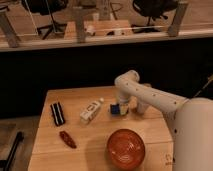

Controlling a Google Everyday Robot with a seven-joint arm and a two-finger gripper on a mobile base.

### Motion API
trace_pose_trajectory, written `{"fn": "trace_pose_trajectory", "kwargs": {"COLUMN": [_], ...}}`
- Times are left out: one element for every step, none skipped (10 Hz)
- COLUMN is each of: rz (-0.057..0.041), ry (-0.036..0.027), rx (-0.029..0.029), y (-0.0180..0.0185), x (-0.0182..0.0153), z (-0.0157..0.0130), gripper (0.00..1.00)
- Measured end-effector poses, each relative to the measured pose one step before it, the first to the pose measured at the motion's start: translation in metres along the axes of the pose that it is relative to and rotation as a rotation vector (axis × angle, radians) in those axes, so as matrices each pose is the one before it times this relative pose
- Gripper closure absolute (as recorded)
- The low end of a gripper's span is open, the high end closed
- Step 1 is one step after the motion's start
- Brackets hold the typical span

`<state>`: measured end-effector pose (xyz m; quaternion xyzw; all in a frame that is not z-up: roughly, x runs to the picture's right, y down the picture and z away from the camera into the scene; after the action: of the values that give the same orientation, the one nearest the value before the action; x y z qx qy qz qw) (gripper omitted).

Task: Place the white sponge in the ceramic cup

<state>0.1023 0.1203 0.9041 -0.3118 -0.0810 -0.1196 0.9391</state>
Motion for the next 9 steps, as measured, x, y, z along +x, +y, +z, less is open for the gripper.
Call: {"fn": "trace_pose_trajectory", "kwargs": {"rz": [-0.00097, -0.00262, -0.00419, -0.00268, -0.00435, -0.00357, -0.00407, -0.00219, -0.00314], "ry": [-0.00115, 0.00063, -0.00164, 0.00099, 0.00387, -0.00240, -0.00382, -0.00182, -0.00577], "rx": [0.00387, 0.00409, 0.00875, 0.00471, 0.00283, 0.00579, 0.00381, 0.00470, 0.00613], "y": [-0.00005, 0.00020, -0.00119, 0.00021, 0.00170, -0.00058, 0.00055, -0.00017, -0.00083], "x": [0.00216, 0.00037, -0.00029, 0.00143, 0.00092, -0.00147, 0.00036, 0.00008, -0.00384], "z": [-0.00128, -0.00446, -0.00855, -0.00920, -0.00509, -0.00206, -0.00331, -0.00347, -0.00588], "gripper": [0.99, 0.99, 0.99, 0.99, 0.99, 0.99, 0.99, 0.99, 0.99]}}
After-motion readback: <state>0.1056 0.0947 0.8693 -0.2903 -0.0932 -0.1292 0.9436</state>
